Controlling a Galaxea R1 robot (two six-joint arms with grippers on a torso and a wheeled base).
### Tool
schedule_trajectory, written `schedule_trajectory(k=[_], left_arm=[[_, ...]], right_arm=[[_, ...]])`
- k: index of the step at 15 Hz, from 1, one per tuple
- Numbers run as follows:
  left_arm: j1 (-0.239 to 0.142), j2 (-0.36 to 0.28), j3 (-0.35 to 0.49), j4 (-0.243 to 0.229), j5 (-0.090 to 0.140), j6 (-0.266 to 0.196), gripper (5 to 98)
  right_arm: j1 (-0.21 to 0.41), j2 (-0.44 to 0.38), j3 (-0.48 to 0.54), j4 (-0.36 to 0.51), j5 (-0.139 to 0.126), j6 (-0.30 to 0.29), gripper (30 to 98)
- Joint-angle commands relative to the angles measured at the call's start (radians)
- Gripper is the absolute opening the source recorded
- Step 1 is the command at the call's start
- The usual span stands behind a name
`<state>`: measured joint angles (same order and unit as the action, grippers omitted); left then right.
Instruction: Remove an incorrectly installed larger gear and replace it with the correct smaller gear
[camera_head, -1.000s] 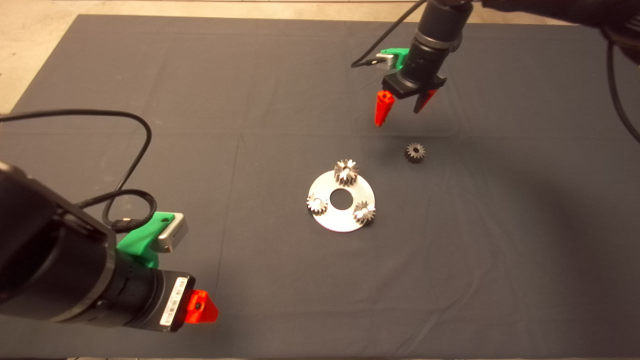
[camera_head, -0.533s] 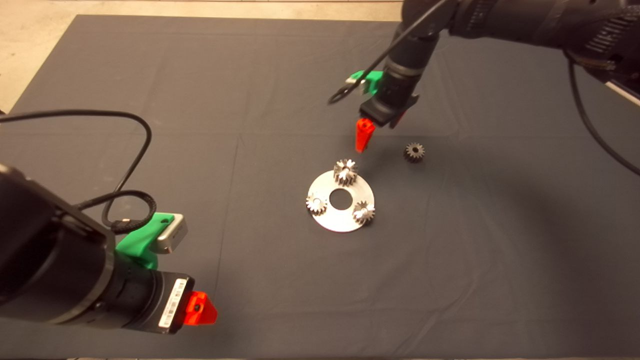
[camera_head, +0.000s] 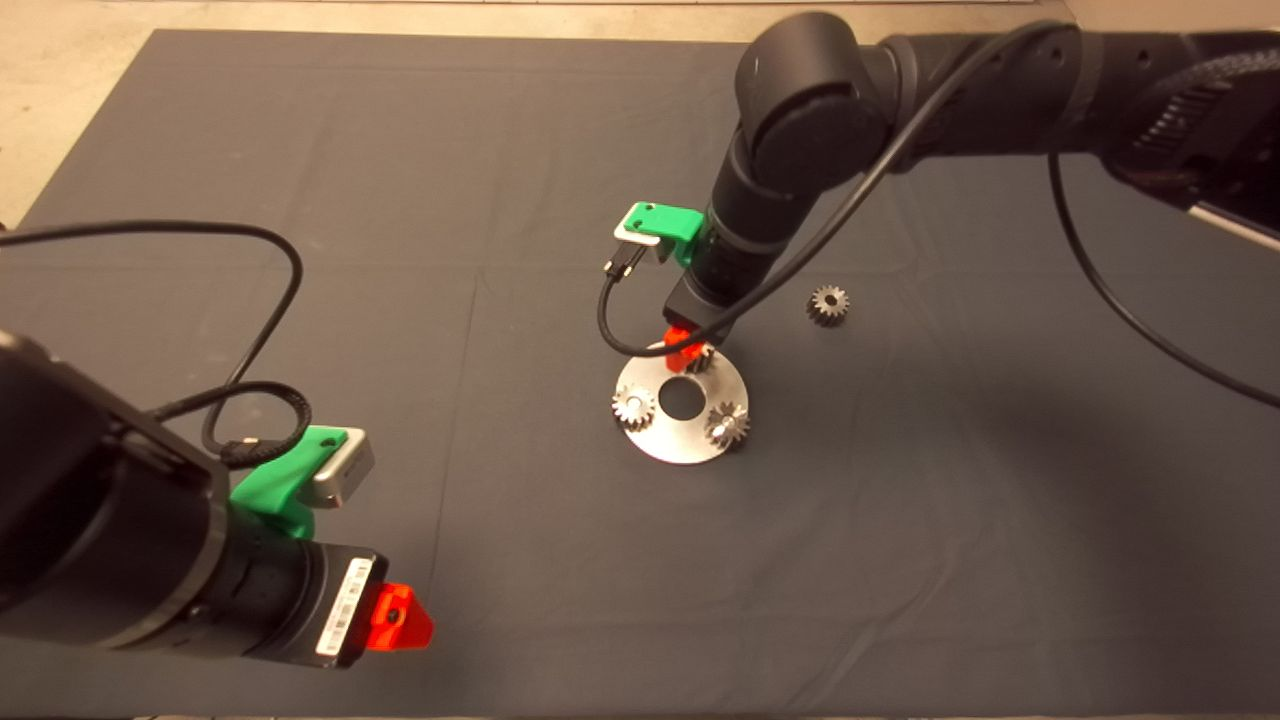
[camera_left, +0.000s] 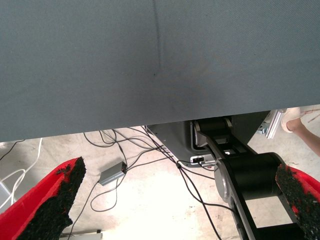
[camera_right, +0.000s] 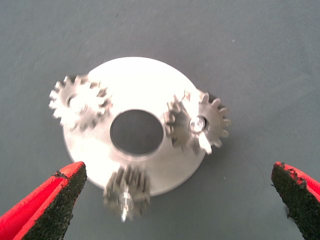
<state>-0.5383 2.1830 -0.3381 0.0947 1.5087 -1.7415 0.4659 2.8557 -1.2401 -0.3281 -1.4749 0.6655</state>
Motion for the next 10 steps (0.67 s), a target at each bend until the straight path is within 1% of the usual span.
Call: schedule_trajectory(k=[1,2,3,4,5,8,10], left_arm=[[-0.012,-0.004,0.018,0.002,0.007,-0.003,97.7],[-0.012,-0.004,0.018,0.002,0.007,-0.003,97.7],[-0.012,-0.004,0.018,0.002,0.007,-0.003,97.7],[-0.012,-0.004,0.018,0.002,0.007,-0.004,97.7],[-0.012,-0.004,0.018,0.002,0.007,-0.004,97.7],[-0.012,-0.004,0.018,0.002,0.007,-0.004,97.7],[-0.012,-0.003,0.018,0.002,0.007,-0.004,97.7]], right_arm=[[-0.015,-0.034,0.042,-0.123,0.004,0.062,97.7],[-0.037,-0.034,0.04,-0.126,0.005,0.069,97.7],[-0.049,-0.038,0.032,-0.134,0.007,0.098,97.7],[-0.055,-0.038,0.032,-0.162,0.007,0.138,97.7],[-0.059,-0.037,0.032,-0.186,0.01,0.167,97.7],[-0.062,-0.029,0.032,-0.194,0.015,0.229,97.7],[-0.062,-0.032,0.032,-0.2,0.015,0.258,97.7]])
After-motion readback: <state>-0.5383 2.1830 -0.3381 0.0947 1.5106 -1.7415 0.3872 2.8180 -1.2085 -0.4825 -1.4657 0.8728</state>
